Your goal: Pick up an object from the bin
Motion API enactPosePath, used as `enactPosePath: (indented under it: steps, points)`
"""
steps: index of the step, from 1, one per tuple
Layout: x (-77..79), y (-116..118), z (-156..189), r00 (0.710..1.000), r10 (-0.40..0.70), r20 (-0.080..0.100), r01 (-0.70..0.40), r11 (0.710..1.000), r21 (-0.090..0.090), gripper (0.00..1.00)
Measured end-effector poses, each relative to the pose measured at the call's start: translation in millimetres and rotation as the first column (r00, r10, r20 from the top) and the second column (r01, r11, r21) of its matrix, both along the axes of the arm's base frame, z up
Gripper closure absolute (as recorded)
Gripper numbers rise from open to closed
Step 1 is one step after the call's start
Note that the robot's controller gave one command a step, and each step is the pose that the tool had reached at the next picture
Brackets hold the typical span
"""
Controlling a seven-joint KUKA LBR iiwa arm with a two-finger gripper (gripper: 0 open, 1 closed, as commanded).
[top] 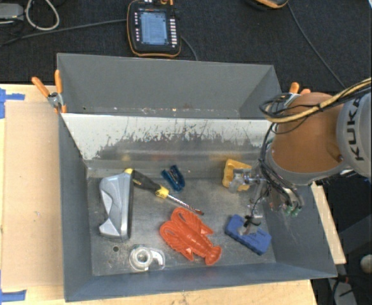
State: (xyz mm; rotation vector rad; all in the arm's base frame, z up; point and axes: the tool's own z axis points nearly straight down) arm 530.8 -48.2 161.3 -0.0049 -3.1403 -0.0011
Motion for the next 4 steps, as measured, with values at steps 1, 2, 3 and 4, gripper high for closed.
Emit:
enactPosePath:
  steps: [1, 2, 3, 4]
  points:
    - [-11.4, -50, -93, 0.999, -0.041, -0.009, 0.041, 0.999, 0.001, 0.00]
    - [-13.0, -49, -1, 0.994, -0.111, 0.015, 0.111, 0.994, 0.002, 0.00]
    - [-10.2, -73, -63, 1.000, -0.007, -0.016, 0.007, 1.000, 0.005, 0.00]
    - [-29.7, -65, -92, 0.986, -0.167, 0.002, 0.167, 0.986, 0.004, 0.00]
